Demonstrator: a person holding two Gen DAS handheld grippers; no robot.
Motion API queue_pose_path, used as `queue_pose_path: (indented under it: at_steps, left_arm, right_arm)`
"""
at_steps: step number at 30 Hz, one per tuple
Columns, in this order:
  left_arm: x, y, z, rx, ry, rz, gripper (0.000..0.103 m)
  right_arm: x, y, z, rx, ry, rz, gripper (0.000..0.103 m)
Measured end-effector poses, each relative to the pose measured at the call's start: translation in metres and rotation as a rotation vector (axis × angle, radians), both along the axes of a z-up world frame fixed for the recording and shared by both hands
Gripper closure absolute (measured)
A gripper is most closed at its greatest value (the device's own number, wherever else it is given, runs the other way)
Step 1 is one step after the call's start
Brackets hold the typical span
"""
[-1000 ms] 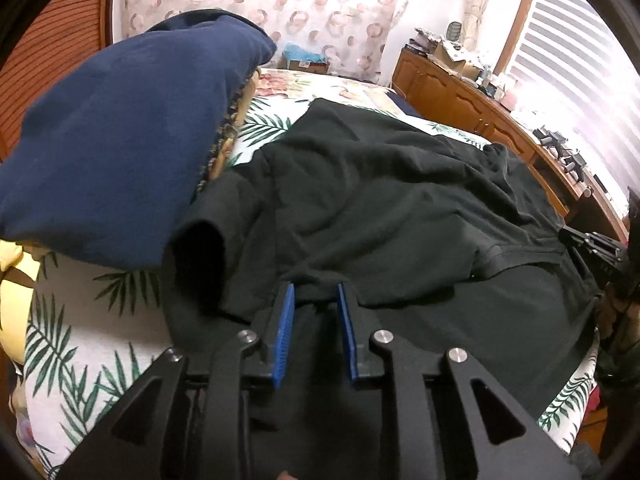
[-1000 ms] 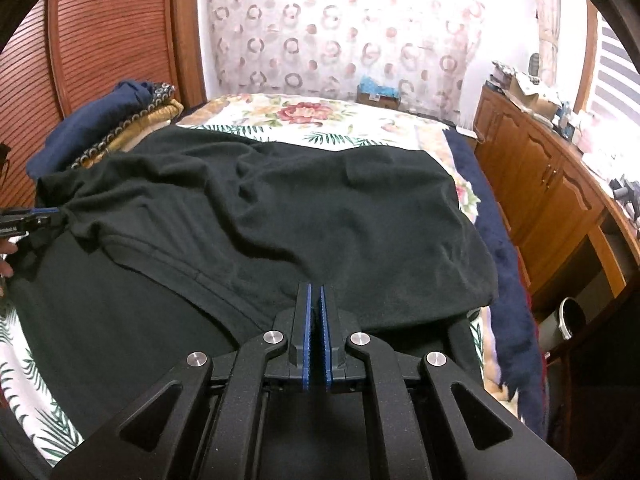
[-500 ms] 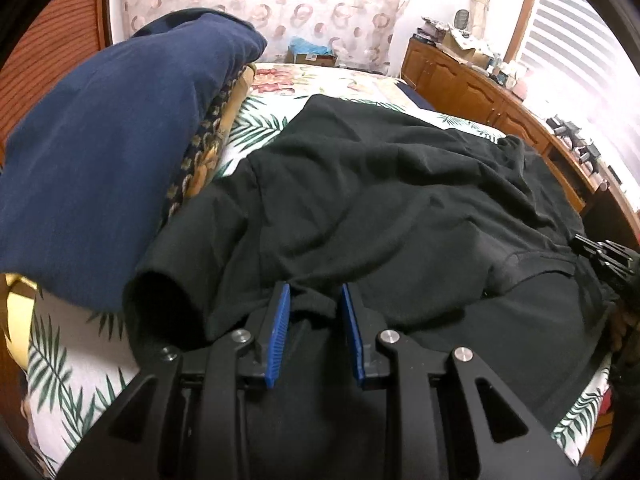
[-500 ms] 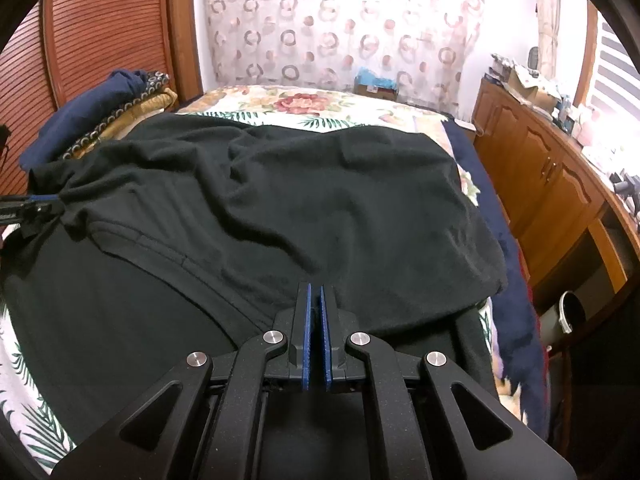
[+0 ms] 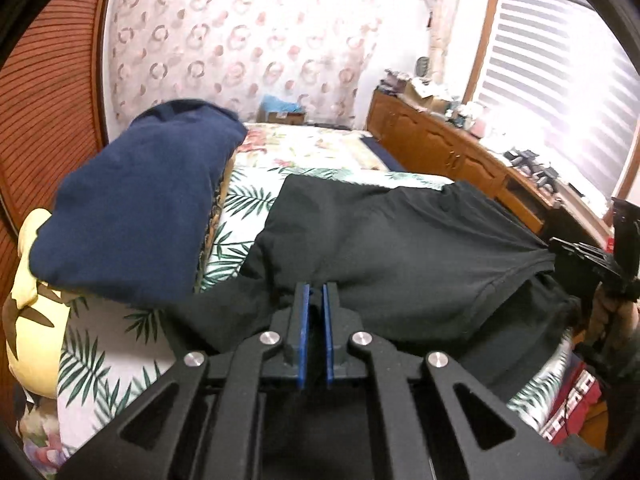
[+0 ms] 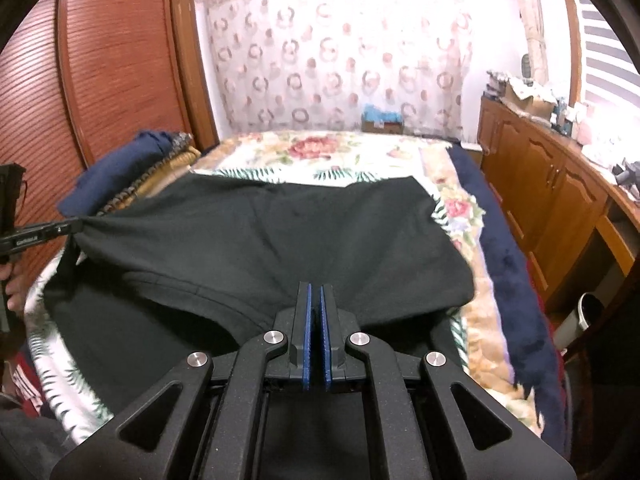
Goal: Fold small clothes
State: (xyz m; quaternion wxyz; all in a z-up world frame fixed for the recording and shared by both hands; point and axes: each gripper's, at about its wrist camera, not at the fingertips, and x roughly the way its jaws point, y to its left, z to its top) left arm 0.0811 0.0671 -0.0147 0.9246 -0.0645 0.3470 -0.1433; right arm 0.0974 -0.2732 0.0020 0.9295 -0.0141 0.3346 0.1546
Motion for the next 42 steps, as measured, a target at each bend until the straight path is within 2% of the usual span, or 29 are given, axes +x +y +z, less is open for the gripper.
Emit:
queue_pose_path:
  at_steps: [8,13,15,18,21,23,25,26,29,33,42]
  left_arm:
    - [-0.041,0.008,-0.001,-0.004,0.011,-0.031,0.1]
    - [-0.05,0.001,-0.014,0.06,0.049,-0.03,0.093]
    - [-0.051,0.003,-0.015,0.069,0.049,-0.024,0.088]
    - [-0.053,0.01,-0.013,0.083,0.043,0.001,0.085]
    - [-0.051,0.022,-0.015,0.086,0.052,0.032,0.085]
    - [-0.045,0.03,-0.023,0.104,0.077,0.05,0.084]
    - [-0.038,0.035,-0.031,0.126,0.098,0.069,0.084]
    - [-0.035,0.039,-0.036,0.131,0.113,0.079,0.084]
    - [-0.029,0.052,-0.051,0.106,0.169,0.08,0.084]
    - [-0.025,0.058,-0.066,0.129,0.209,0.076,0.081]
    - [-0.01,0.065,-0.071,0.119,0.199,0.089,0.068]
  right_arm:
    - [-0.06,-0.011,0.024,-0.028,0.017,0.031,0.102]
    - [-0.083,-0.003,0.02,-0.052,0.074,0.061,0.101]
    - [-0.082,0.001,0.011,-0.097,0.088,0.042,0.101]
    - [-0.075,-0.004,0.007,-0.079,0.097,0.016,0.096]
    - [-0.071,-0.008,0.009,-0.081,0.074,-0.018,0.08]
    - [-0.068,-0.007,0.009,-0.078,0.06,-0.022,0.076]
    - [-0.061,-0.005,0.006,-0.072,0.054,-0.027,0.064]
    - [-0.057,-0.002,0.004,-0.066,0.051,-0.025,0.063]
    - [-0.046,0.008,-0.001,-0.056,0.045,-0.003,0.061]
    - [-0.029,0.032,-0.01,-0.036,0.046,0.049,0.06]
    - [-0.011,0.069,-0.029,-0.058,0.061,0.115,0.06]
